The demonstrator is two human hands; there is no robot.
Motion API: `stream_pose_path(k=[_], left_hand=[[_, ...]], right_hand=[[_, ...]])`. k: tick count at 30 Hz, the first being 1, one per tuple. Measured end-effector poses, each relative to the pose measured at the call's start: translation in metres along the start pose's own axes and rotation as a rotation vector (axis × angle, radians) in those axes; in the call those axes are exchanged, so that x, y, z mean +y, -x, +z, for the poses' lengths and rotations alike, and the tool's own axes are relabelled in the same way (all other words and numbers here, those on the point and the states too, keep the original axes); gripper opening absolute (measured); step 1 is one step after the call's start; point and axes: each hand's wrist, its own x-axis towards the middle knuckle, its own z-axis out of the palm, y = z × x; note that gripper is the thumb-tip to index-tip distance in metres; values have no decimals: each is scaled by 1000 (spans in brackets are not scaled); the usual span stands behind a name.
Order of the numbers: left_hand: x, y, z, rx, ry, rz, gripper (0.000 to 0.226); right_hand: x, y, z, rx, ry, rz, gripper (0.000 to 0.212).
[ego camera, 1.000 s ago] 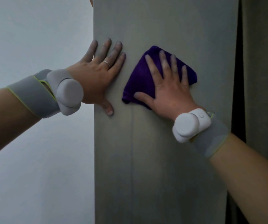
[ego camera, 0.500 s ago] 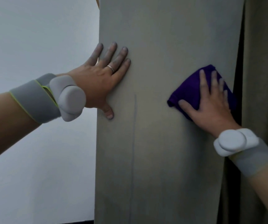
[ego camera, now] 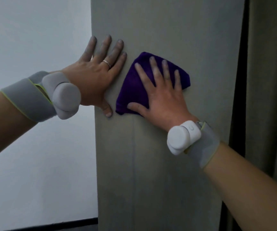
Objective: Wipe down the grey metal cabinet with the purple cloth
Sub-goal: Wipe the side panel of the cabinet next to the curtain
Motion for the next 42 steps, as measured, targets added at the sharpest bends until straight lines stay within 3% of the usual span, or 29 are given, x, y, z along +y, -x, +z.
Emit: stream_pose_path(k=[13,17,24,27,33,42], left_hand=[[36,29,21,20,18,55,154],[42,40,30,30,38,46,154],[43,43,32,84,43,69,145],[45,45,30,98,38,81,140],[62,52,29,28,18,69,150],[86,72,37,-28,8,63,155]], right_hand=[[83,76,9,-155,-31,228,101],[66,71,10,-132,-87,210,99],[-30,63,30,-44,-23,-29,95],[-37,63,32,-15,-6,-56,94],[-13,70,31,-18,22,-73,93],[68,140,36,-181,30,103,96]])
